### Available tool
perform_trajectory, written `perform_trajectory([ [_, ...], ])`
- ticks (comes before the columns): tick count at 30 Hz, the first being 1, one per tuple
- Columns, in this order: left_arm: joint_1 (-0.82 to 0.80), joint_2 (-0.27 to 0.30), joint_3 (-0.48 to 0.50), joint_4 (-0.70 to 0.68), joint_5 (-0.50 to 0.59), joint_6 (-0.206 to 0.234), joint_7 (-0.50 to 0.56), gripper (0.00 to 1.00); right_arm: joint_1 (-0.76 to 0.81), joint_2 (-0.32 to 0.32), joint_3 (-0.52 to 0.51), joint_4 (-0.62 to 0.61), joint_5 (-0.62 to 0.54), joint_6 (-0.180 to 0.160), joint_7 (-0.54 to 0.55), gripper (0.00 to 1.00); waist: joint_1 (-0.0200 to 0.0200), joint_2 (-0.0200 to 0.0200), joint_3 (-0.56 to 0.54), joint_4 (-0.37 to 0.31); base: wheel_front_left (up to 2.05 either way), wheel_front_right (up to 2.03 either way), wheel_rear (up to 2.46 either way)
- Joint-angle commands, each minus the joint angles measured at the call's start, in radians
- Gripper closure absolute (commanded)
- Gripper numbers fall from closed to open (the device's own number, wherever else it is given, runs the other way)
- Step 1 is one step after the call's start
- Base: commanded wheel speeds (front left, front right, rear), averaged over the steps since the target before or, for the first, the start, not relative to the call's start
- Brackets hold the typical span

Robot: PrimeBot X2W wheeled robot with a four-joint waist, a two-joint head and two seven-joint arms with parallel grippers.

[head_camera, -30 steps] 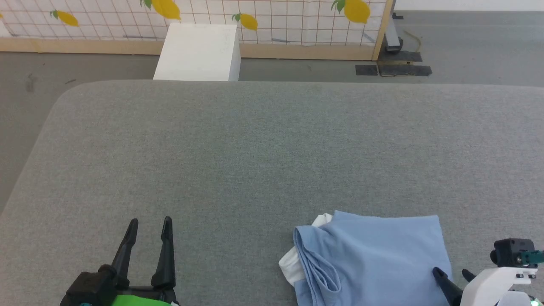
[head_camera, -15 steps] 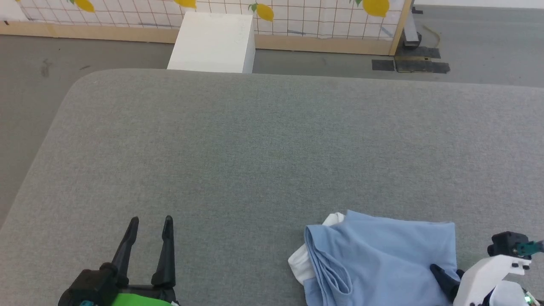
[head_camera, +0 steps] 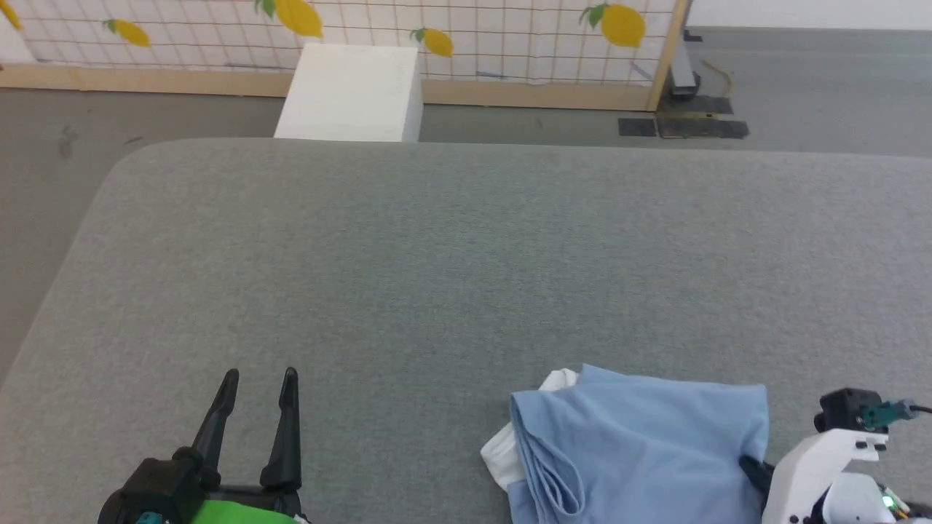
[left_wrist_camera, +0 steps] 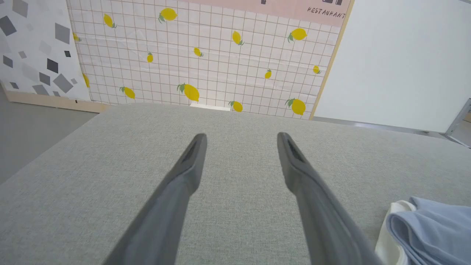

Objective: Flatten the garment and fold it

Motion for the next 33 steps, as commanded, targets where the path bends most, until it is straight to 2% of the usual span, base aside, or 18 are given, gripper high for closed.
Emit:
perform_trajectory([
  [1, 0.002, 0.005, -0.001, -0.005, 0.003, 0.005, 0.000, 0.00, -0.009, -0.008, 0.015, -0.014, -0.006, -0.002, -0.011, 1.00, -0.0001, 0.0000, 0.005, -0.021, 0.00, 0.00, 0.00],
  [5, -0.015, 0.005, -0.007, -0.013, 0.007, 0.010, 0.001, 0.00, -0.072, -0.042, 0.091, -0.049, -0.004, -0.002, -0.014, 1.00, -0.0001, 0.0000, 0.025, -0.070, 0.00, 0.00, 0.00],
  [11, -0.064, 0.012, -0.014, -0.028, 0.018, 0.016, 0.010, 0.00, -0.215, -0.146, 0.173, -0.058, -0.016, -0.002, -0.006, 1.00, -0.0001, 0.0000, 0.074, -0.148, 0.00, 0.00, 0.00],
  [25, -0.156, 0.055, -0.007, -0.073, 0.049, 0.036, 0.045, 0.00, -0.456, -0.362, 0.166, 0.016, -0.035, -0.002, -0.022, 1.00, -0.0001, 0.0000, 0.198, -0.272, 0.00, 0.00, 0.00],
  [33, -0.194, 0.090, 0.006, -0.104, 0.065, 0.043, 0.069, 0.00, -0.565, -0.426, 0.157, 0.052, -0.029, -0.002, -0.034, 1.00, -0.0001, 0.0000, 0.288, -0.314, 0.00, 0.00, 0.00],
])
